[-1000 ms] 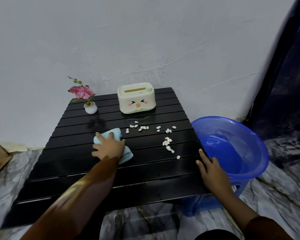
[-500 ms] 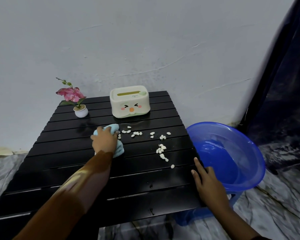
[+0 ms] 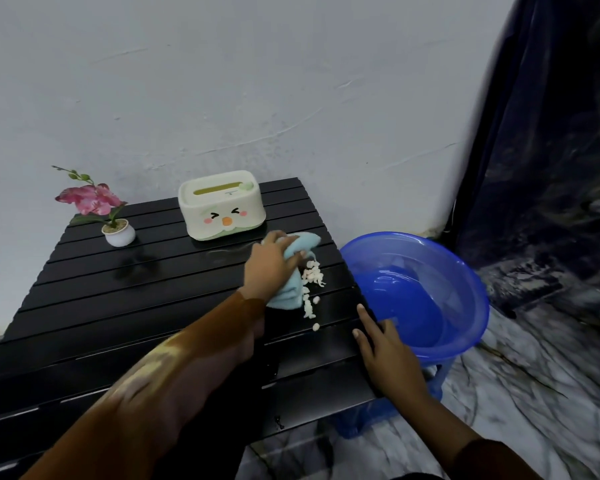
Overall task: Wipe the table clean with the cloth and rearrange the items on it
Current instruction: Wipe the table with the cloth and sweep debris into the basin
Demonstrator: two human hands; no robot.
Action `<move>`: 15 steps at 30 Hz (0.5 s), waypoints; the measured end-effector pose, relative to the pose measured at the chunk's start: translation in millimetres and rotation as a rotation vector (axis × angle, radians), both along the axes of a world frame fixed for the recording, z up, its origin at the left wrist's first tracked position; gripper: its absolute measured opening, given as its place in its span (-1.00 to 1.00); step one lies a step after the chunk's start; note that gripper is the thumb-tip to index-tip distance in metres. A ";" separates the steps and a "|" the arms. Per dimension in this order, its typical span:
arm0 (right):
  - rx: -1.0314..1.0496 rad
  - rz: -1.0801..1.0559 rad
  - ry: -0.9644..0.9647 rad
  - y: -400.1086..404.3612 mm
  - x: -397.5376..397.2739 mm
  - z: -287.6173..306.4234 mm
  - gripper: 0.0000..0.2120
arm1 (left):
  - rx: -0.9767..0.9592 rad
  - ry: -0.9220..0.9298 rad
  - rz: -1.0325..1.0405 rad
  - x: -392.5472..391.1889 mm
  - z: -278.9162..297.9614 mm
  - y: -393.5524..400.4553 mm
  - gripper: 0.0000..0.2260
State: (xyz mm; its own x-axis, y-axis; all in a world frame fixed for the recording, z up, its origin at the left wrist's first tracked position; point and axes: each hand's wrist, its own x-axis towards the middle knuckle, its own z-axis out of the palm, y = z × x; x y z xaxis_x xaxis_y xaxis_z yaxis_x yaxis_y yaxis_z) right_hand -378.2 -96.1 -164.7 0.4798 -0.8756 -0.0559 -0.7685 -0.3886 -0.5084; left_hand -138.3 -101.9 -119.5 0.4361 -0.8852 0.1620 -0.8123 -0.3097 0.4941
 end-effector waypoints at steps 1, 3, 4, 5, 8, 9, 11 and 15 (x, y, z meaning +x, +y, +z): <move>0.002 -0.002 0.000 -0.2 0.0 -0.5 -0.51 | -0.015 -0.019 0.030 8.9 4.2 4.0 -0.61; -0.002 -0.003 -0.002 -0.3 -0.3 -1.2 -0.51 | 0.006 -0.047 0.123 35.2 7.2 16.4 -0.62; -0.003 -0.004 -0.002 -0.2 -0.5 -1.4 -0.51 | 0.039 -0.051 0.179 48.9 5.0 23.9 -0.63; -0.003 -0.006 -0.001 -0.3 -0.3 -1.7 -0.51 | 0.081 -0.051 0.230 60.7 0.4 31.2 -0.64; -0.002 -0.003 -0.011 -0.6 -0.2 -2.9 -0.52 | 0.180 -0.037 0.303 72.0 -18.7 41.3 -0.65; -0.004 -0.002 -0.020 -1.0 -0.2 -3.9 -0.52 | 0.189 -0.040 0.321 68.7 -23.2 38.5 -0.65; -0.007 -0.012 -0.038 -1.8 0.1 -4.7 -0.52 | 0.194 -0.044 0.323 55.2 -24.2 25.5 -0.63; -0.009 -0.030 -0.073 -1.0 -0.3 -5.8 -0.53 | 0.180 -0.064 0.167 0.4 -19.0 -9.8 -0.63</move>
State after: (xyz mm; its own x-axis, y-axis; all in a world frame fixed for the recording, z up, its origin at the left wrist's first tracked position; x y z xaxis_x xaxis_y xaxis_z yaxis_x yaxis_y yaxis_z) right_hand -378.5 -97.1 -170.5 0.4556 -0.8901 -0.0139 -0.7409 -0.3704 -0.5602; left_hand -137.9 -111.8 -138.4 0.5726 -0.8188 0.0404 -0.7705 -0.5206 0.3679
